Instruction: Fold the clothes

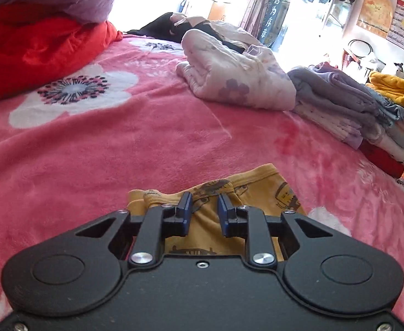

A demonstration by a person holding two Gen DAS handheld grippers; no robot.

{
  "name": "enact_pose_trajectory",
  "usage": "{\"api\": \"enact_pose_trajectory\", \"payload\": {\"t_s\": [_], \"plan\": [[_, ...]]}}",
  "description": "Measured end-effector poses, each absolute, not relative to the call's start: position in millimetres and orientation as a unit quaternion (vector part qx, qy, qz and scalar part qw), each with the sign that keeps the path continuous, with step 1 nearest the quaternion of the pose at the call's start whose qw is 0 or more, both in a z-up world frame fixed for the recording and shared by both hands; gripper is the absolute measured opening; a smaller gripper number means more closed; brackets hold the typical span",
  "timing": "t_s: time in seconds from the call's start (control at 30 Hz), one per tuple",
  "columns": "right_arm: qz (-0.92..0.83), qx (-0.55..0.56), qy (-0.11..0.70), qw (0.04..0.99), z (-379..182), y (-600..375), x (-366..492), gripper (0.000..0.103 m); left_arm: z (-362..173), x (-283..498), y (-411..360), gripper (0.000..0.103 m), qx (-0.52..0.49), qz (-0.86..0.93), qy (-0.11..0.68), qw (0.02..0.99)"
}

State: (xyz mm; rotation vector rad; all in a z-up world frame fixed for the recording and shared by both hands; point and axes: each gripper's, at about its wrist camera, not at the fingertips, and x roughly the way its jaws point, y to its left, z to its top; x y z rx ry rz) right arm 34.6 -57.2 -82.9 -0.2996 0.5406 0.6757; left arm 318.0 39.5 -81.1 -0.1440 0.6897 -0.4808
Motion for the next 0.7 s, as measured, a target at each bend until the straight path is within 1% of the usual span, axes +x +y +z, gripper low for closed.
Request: {"api": "enact_pose_trajectory", "payload": {"t_s": [0.17, 0.3, 0.4, 0.53, 0.6, 0.7], "plan": [[0.328, -0.144, 0.269, 0.894, -86.1, -55.6, 38.6, 0.053, -73.8, 309.3, 38.4, 0.023, -0.063, -0.224, 0.328, 0.916], [0.334, -0.135, 0.256, 0.897, -83.7, -57.5, 32.6, 0.053, -53.3, 288.5, 54.1, 0.041, -0.097, -0.199, 0.306, 0.926], [0.335, -0.117, 0.232, 0.906, -73.0, -65.3, 26.1, 0.052, -47.0, 268.1, 75.4, 0.046, -0.147, -0.178, 0.305, 0.924], [0.308, -0.049, 0.229, 0.922, -57.0, -95.5, 36.4, 0.052, -46.6, 245.4, 102.7, 0.051, -0.207, -0.159, 0.316, 0.912], [0.280, -0.001, 0.241, 0.929, -52.6, -120.2, 50.6, 0.052, -50.1, 238.1, 111.9, 0.056, -0.237, -0.165, 0.326, 0.900], [0.245, 0.078, 0.267, 0.929, -53.7, -163.6, 80.4, 0.053, -59.3, 239.1, 117.4, 0.060, -0.261, -0.174, 0.346, 0.884]]}}
